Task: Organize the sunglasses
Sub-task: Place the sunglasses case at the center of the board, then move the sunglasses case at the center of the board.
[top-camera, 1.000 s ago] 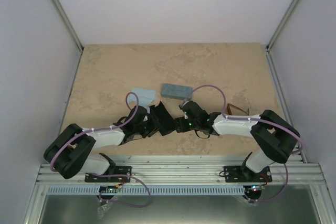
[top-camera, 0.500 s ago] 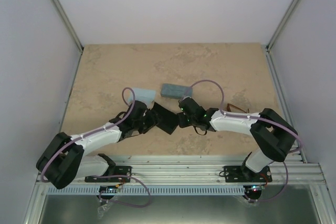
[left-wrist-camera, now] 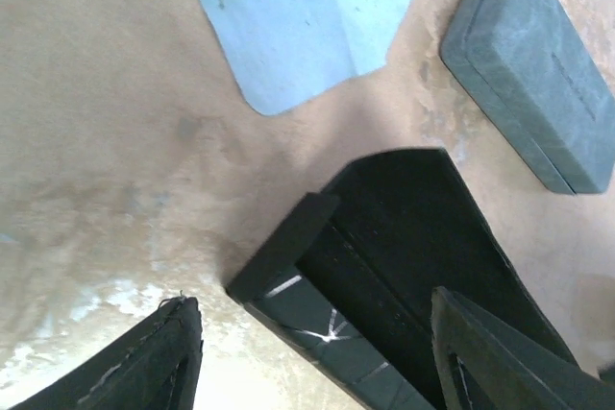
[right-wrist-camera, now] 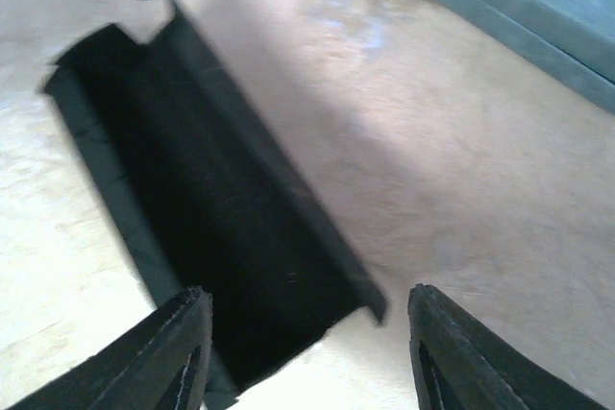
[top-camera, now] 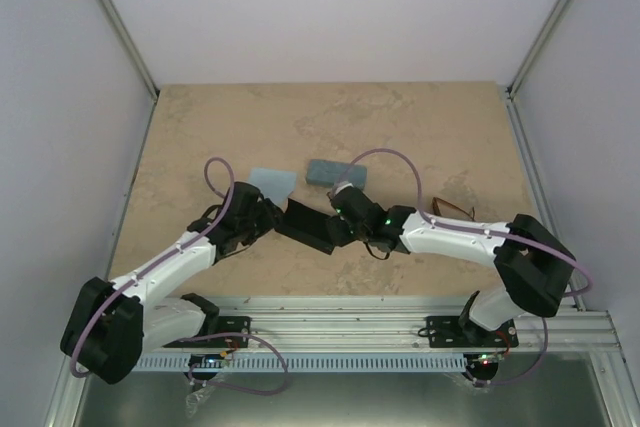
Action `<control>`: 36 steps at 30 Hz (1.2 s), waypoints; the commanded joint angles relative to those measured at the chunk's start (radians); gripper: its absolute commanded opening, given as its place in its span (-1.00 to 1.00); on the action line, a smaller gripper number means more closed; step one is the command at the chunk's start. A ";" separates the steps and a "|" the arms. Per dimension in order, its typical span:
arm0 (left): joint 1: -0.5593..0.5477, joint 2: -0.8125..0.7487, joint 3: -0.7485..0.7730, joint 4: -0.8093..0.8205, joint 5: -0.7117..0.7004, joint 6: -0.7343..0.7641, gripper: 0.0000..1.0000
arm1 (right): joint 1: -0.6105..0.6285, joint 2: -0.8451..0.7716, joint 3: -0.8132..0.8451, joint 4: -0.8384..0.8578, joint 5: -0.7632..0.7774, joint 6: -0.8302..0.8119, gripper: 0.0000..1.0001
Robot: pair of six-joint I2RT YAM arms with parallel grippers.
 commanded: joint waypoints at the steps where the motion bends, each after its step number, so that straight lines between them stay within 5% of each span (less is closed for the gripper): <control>1: 0.044 -0.001 0.040 -0.054 -0.053 0.051 0.33 | 0.074 -0.040 0.048 -0.003 -0.014 -0.022 0.09; 12: 0.201 0.164 0.162 -0.056 -0.100 0.149 0.17 | 0.160 0.130 0.097 0.184 -0.243 -0.041 -0.08; 19: 0.264 0.302 0.207 0.008 -0.033 0.169 0.06 | 0.152 0.241 0.153 0.200 -0.243 -0.046 -0.12; 36: 0.307 0.367 0.201 0.050 -0.019 0.173 0.08 | 0.105 0.348 0.154 0.218 -0.178 0.084 -0.09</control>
